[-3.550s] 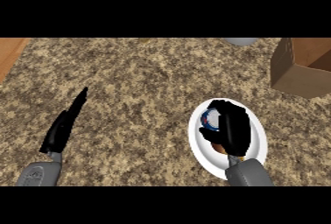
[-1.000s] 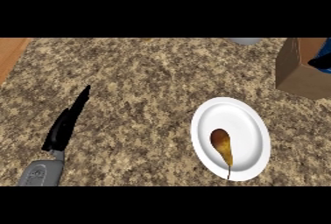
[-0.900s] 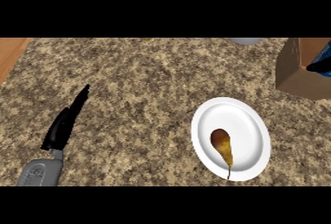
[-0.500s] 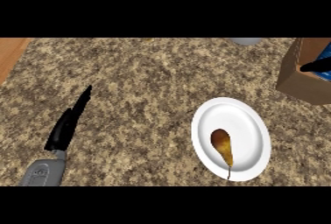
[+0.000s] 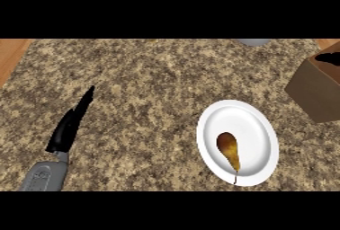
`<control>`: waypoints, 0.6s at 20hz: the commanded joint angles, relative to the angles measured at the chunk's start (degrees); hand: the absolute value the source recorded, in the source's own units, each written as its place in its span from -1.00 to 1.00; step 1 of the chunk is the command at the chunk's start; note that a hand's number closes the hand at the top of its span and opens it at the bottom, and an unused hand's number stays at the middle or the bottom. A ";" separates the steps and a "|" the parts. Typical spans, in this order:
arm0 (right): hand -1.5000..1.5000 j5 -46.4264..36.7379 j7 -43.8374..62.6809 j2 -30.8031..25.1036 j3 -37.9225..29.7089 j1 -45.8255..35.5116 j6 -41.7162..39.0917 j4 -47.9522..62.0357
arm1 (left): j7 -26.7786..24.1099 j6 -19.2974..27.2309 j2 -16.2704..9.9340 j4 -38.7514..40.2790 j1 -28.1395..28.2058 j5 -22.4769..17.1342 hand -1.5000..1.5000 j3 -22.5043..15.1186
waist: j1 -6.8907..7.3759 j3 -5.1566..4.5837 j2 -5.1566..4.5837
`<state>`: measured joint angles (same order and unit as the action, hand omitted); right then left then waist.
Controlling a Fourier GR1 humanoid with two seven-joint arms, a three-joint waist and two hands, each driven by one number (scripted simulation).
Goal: Pick the can from the plate and place it in the cardboard box
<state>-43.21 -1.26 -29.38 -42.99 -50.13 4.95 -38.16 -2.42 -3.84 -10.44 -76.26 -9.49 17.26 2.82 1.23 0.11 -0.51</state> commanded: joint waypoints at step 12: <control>-1.00 18.12 -24.65 -12.88 -15.71 6.87 2.34 14.54 | -1.16 -2.05 -1.88 0.96 -0.35 -1.30 0.00 1.75 | 0.08 0.07 -0.17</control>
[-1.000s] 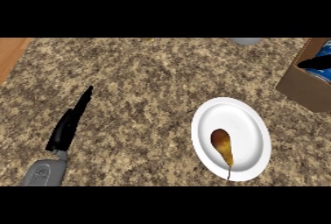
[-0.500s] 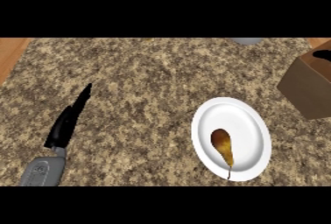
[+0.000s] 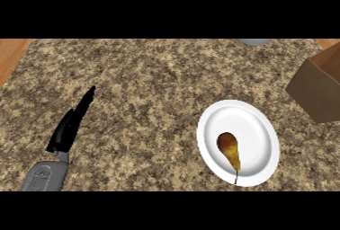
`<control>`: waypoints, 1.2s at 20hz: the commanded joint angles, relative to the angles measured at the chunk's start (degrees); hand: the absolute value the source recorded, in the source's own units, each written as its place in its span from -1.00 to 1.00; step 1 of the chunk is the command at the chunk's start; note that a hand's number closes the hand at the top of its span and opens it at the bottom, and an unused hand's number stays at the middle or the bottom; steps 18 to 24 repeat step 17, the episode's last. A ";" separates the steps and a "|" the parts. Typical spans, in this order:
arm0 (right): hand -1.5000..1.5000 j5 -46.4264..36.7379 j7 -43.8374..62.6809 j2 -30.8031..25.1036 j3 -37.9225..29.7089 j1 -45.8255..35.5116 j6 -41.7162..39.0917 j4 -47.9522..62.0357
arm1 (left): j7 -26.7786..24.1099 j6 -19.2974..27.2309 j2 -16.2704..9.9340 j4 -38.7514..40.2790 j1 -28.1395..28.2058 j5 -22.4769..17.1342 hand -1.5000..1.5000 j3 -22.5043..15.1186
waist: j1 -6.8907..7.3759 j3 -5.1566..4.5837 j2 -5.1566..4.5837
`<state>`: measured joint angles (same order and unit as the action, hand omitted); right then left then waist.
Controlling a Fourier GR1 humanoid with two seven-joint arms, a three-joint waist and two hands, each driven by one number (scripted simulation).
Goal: Pick the can from the plate and place it in the cardboard box
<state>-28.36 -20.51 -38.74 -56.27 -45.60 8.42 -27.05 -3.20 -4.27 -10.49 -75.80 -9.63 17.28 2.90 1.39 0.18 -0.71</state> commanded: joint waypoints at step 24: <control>-1.00 8.99 -18.10 -13.42 -4.97 14.19 -5.96 13.94 | -1.54 1.24 1.54 -0.76 2.58 1.45 0.00 -1.16 | 0.39 0.14 -0.10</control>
